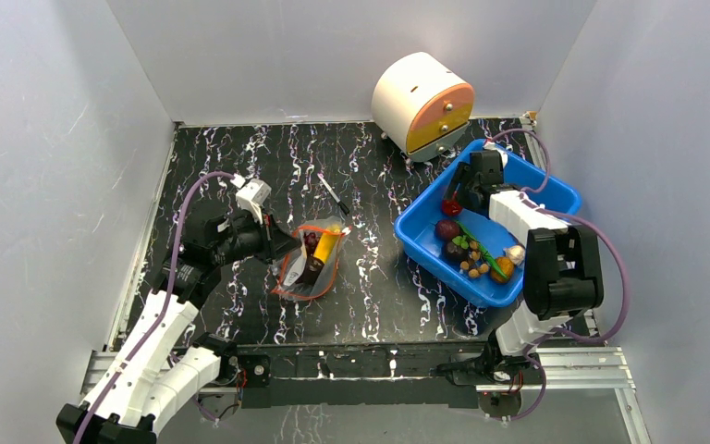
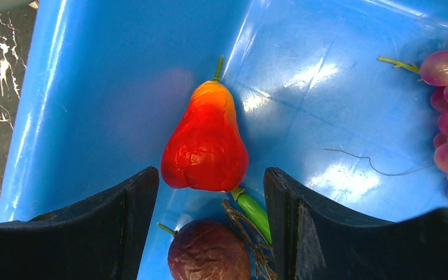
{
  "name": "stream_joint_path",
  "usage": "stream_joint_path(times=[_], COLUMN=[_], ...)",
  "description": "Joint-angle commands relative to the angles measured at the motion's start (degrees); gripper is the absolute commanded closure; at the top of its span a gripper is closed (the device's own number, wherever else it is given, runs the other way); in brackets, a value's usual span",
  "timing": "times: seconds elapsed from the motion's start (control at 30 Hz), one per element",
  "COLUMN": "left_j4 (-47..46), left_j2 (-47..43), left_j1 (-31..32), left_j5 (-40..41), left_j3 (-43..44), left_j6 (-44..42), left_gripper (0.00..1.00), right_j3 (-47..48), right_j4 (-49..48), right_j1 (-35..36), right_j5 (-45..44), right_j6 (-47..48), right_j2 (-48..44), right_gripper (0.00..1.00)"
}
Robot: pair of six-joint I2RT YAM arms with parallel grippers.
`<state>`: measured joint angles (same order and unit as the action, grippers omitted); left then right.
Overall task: Place the food in the zip-top bag and seal the zipper
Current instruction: Pick up the fake fruit from the bin.
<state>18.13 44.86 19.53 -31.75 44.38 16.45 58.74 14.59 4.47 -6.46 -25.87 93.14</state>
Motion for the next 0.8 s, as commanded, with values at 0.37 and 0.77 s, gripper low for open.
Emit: stream_joint_path(times=[0.37,0.77], left_j4=[-2.09,-2.33], left_j2=[-2.67,-2.84], left_j1=[0.18,0.24], left_j5=[-0.23,0.14], left_j3=[-0.84,-0.62], left_j6=[1.26,1.57], left_gripper=[1.00,1.00], right_j3=[0.26,-0.74], right_j4=[-5.94,-5.10], right_j1=[-0.30,-0.28], right_j5=[2.55,1.29], right_j6=[1.26,2.47], right_j2=[4.75,3.67], right_gripper=[0.41,0.55])
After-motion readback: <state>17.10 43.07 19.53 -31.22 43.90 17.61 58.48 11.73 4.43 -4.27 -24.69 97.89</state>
